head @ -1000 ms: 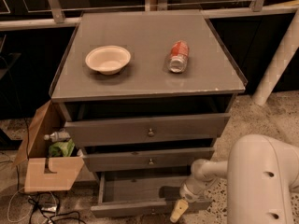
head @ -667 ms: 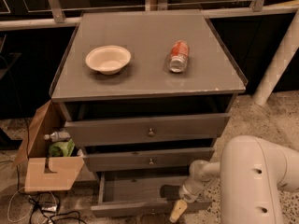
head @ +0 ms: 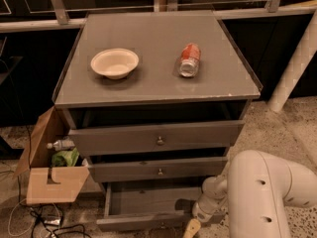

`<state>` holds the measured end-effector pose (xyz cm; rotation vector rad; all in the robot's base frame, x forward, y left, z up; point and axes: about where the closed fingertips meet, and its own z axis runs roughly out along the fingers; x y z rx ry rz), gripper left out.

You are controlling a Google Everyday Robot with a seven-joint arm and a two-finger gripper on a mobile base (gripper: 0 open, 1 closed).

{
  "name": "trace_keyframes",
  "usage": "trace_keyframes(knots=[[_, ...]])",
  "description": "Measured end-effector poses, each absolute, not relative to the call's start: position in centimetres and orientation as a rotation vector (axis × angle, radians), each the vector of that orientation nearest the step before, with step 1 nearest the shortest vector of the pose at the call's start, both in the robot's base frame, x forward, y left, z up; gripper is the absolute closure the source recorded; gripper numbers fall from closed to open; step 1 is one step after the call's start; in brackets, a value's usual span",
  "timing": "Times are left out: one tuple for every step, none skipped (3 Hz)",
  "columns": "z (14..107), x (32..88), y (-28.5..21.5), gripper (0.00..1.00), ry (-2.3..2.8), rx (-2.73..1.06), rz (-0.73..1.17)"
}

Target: Open bottom drawer

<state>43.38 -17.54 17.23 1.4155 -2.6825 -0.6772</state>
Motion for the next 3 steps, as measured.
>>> trace_keyframes(knots=[[17.4,43.3,-17.5,0.0,-2.682,1.411,-0.677],[17.8,42.3,-18.0,0.0,-2.681,1.393,-0.677],[20.1,39.8,-19.4,0.0,-2.683,1.366,-0.677]])
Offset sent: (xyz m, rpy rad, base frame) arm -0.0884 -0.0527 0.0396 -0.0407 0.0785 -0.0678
